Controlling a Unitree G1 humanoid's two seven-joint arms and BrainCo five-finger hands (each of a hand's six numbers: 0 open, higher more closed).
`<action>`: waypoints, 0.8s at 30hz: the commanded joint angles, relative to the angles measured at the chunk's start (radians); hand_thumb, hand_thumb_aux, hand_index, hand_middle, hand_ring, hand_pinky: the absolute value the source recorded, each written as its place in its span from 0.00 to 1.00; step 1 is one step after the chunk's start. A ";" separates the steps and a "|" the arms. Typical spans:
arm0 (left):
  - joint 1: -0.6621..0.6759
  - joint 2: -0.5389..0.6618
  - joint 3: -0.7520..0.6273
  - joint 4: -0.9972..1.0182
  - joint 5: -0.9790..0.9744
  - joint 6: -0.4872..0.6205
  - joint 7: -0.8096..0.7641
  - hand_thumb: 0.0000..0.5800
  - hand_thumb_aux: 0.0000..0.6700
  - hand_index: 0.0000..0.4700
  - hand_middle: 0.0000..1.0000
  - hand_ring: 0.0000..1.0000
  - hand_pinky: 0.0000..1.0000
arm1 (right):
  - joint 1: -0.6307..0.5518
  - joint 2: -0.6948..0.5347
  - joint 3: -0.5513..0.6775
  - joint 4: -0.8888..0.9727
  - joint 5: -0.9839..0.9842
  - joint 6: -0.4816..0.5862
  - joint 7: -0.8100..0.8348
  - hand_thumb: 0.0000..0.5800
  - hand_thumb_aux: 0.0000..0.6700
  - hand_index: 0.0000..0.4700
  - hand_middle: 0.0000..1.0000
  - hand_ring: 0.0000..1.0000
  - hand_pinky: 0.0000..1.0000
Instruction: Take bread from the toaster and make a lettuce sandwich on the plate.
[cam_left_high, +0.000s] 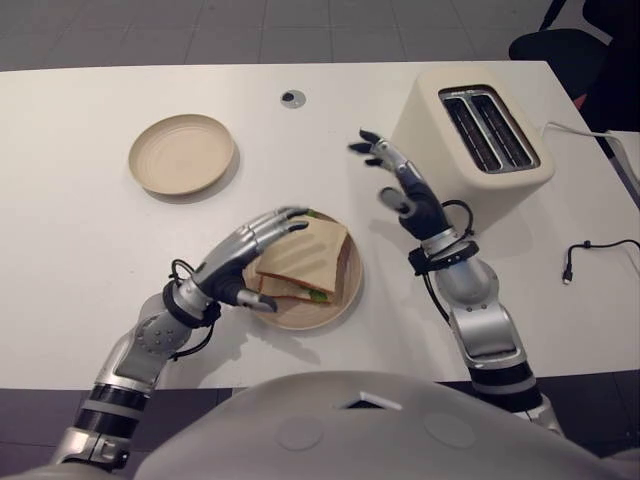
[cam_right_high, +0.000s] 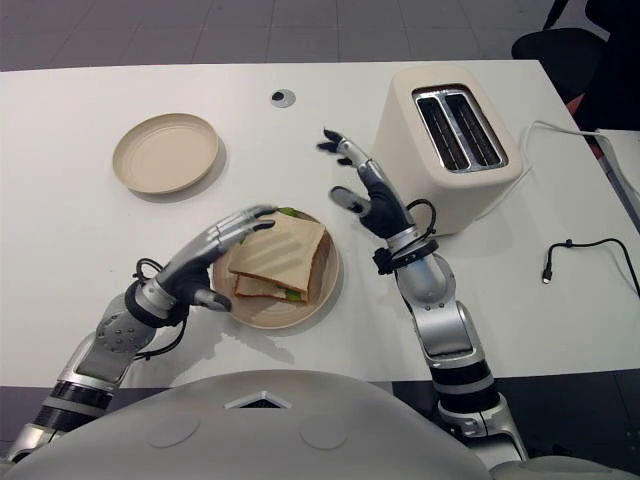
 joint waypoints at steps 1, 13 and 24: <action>0.125 0.162 -0.092 -0.210 -0.706 0.134 -0.297 1.00 1.00 1.00 1.00 1.00 1.00 | 0.137 -0.176 0.146 -0.108 0.314 -0.126 0.352 1.00 1.00 1.00 1.00 1.00 1.00; 0.207 0.315 -0.023 0.183 -0.328 0.189 -0.671 1.00 1.00 1.00 1.00 1.00 1.00 | 0.162 -0.331 0.367 0.167 0.076 -0.353 0.555 1.00 1.00 1.00 1.00 1.00 1.00; -0.280 -0.113 -0.027 0.571 0.305 0.178 -0.011 0.87 0.64 0.64 1.00 1.00 1.00 | -0.140 0.001 0.130 0.522 -0.285 -0.124 -0.103 1.00 1.00 1.00 1.00 1.00 1.00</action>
